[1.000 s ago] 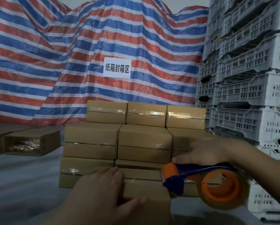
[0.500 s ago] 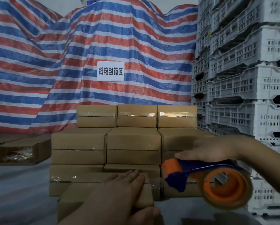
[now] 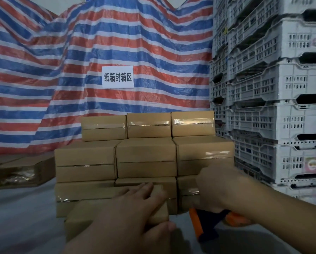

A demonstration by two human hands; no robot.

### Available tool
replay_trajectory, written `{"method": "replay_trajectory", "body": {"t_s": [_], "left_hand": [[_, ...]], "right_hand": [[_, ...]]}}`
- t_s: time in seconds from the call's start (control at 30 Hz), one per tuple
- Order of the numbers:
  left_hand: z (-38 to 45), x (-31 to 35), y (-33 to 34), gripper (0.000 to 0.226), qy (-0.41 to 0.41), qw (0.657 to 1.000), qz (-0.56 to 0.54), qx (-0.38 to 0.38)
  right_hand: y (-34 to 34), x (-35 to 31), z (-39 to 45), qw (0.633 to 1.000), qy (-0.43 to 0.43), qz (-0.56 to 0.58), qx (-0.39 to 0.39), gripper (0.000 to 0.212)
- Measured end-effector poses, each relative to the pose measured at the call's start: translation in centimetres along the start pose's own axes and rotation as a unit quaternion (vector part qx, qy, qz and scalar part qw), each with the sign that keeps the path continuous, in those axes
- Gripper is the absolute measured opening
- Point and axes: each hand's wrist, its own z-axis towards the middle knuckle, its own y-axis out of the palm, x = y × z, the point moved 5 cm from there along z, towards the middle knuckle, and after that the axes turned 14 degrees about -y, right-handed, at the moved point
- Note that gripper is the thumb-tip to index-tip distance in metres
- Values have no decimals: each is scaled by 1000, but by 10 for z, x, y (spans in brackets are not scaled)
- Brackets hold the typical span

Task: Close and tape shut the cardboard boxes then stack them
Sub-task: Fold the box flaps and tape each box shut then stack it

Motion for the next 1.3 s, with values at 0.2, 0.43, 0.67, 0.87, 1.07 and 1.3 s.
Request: {"method": "replay_trajectory", "body": {"t_s": [0.2, 0.43, 0.67, 0.87, 1.07, 1.3], "left_hand": [[-3, 1, 1, 69, 9, 999, -17, 41], [-3, 0, 1, 71, 19, 996, -11, 81], [-4, 2, -1, 70, 32, 995, -12, 89], [-8, 5, -4, 71, 35, 994, -7, 105], [-6, 1, 0, 95, 26, 990, -1, 138], [-3, -2, 3, 114, 19, 992, -25, 124]], "right_hand": [[40, 5, -16, 979, 78, 84, 167, 65], [77, -9, -13, 965, 108, 160, 175, 63], [22, -2, -15, 901, 56, 309, 298, 75], [-23, -29, 26, 561, -8, 740, 371, 51], [-11, -73, 45, 451, -18, 823, 346, 48], [24, -86, 53, 419, 24, 866, 270, 52]]}}
